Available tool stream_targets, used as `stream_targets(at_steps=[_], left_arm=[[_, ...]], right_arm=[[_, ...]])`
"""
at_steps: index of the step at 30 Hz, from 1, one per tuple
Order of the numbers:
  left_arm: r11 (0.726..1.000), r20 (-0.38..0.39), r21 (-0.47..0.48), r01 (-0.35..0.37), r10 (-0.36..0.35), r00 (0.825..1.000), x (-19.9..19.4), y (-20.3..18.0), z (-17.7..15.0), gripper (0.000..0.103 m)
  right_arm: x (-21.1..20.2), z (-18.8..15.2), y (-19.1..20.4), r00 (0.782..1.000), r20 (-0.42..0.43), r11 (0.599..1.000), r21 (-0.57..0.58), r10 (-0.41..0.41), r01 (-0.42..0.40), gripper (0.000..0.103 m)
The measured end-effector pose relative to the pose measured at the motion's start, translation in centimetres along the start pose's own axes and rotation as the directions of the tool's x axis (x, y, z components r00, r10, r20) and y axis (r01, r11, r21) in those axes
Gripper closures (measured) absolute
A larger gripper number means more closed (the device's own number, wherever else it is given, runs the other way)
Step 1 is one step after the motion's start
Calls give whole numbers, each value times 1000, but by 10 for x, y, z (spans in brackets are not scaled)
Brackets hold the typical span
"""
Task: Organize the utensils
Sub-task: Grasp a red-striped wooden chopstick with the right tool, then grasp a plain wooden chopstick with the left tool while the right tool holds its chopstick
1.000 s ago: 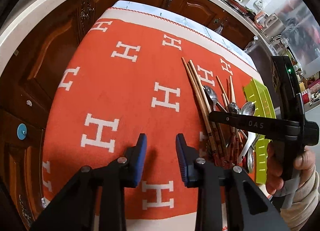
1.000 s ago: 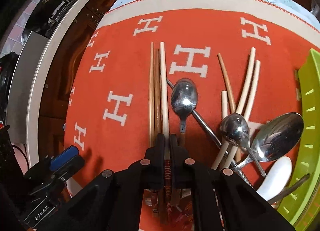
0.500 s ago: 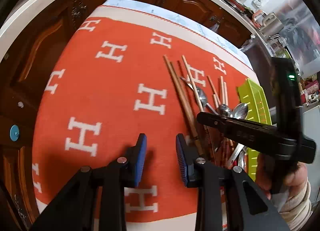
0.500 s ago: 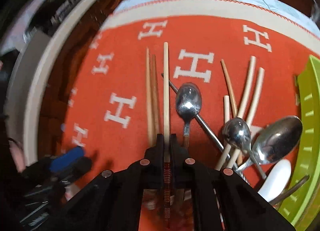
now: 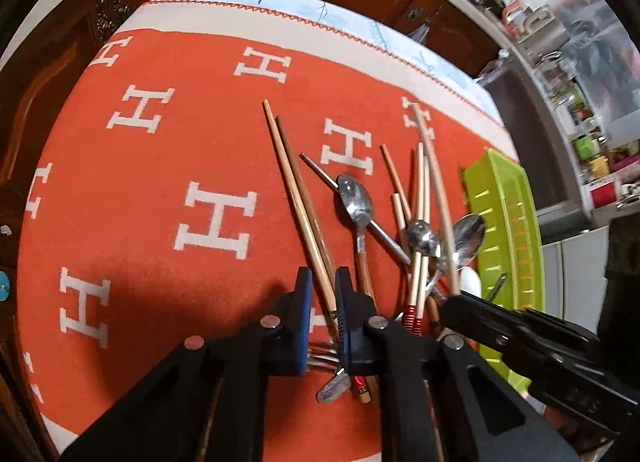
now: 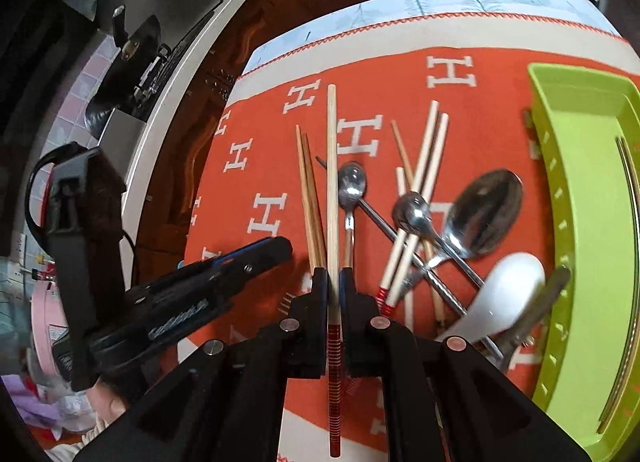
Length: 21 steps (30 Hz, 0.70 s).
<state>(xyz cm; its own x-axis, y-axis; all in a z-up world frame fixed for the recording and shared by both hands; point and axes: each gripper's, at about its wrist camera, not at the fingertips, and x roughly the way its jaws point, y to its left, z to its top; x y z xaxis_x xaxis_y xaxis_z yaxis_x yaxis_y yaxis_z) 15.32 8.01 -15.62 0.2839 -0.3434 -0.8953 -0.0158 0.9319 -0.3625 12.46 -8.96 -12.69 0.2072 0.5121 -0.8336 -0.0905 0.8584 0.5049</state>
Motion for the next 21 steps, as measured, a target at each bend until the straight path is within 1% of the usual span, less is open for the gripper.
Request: stream_targets(at_steps=[1,7,10,12,17,21], left_arm=[[1000,-6,2,-4,4,1000,2,-2,-1,94],[997,-43,3,-81,81,996,18,-8,-1,95],[997,-60,4,-81,81,995,27,-14,-2,96],[995,-47,20,-100,101,994,28,-21,-1,96],[993,-32,28,-113,114,993,31,-28,2,96],[992,-32,15,-122,122,992,31,-27,3,98]], right_arm=[[-2,-2,-3,1000,1,1000,2,1,-1,97],[-15,-12,-20,1000,7,999,21,30,-30,98],[-21,-16,-24,999,11,999,12,46,-46,98],[-26,-20,-28,998,16,998,13,53,-54,97],[-35,-25,-40,997,29,997,31,66,-67,97],[-42,-31,-49,997,35,997,38,69,-71,98]])
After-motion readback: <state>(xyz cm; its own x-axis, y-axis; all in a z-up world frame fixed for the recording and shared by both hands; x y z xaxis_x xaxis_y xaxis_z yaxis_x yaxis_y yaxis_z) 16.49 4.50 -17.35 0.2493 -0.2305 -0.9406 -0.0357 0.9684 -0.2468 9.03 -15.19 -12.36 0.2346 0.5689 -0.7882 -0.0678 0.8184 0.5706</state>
